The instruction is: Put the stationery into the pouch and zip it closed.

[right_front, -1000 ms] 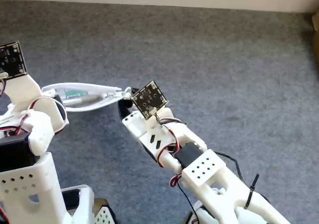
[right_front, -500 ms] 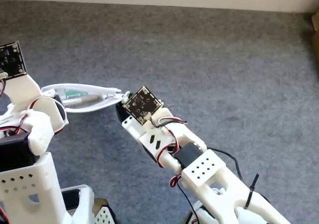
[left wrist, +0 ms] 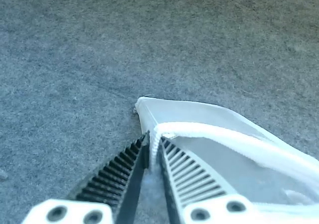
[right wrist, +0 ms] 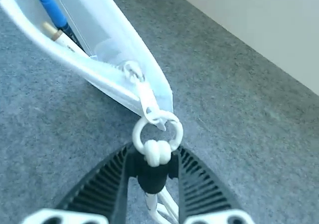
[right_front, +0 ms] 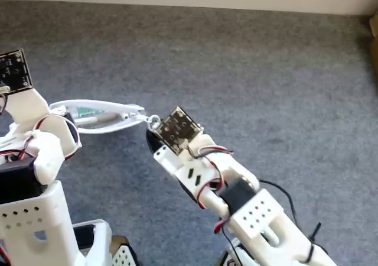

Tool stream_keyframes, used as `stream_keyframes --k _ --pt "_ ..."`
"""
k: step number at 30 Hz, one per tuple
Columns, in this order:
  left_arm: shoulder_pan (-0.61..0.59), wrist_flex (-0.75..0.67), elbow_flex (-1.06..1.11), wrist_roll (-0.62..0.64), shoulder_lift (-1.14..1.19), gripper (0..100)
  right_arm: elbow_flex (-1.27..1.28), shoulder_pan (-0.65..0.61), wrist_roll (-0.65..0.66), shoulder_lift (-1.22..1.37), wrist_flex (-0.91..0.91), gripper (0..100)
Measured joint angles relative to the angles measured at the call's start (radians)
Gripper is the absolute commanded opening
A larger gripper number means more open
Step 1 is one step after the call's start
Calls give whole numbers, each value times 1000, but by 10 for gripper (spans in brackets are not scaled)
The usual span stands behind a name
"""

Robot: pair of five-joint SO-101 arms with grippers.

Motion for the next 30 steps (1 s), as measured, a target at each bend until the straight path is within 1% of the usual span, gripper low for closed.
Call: stream_keyframes --k 3,4,6,9,11,16,24,30 --pt "0 -12 0 0 0 16 0 0 21 -55 64 6" --pt "0 -21 0 0 0 32 0 0 40 -61 78 6" --pt "2 -40 0 0 0 93 0 0 66 -71 101 6" --pt "2 -55 5 0 0 220 0 0 97 -77 149 6" --pt "2 -58 8 2 15 274 0 -3 114 -77 201 6" --pt "23 -63 11 2 12 280 -15 -46 124 -77 345 6" --pt "219 -107 11 2 12 282 -29 -51 124 -77 497 6" --pt "325 -155 11 -6 12 284 -29 -52 123 -77 525 6"
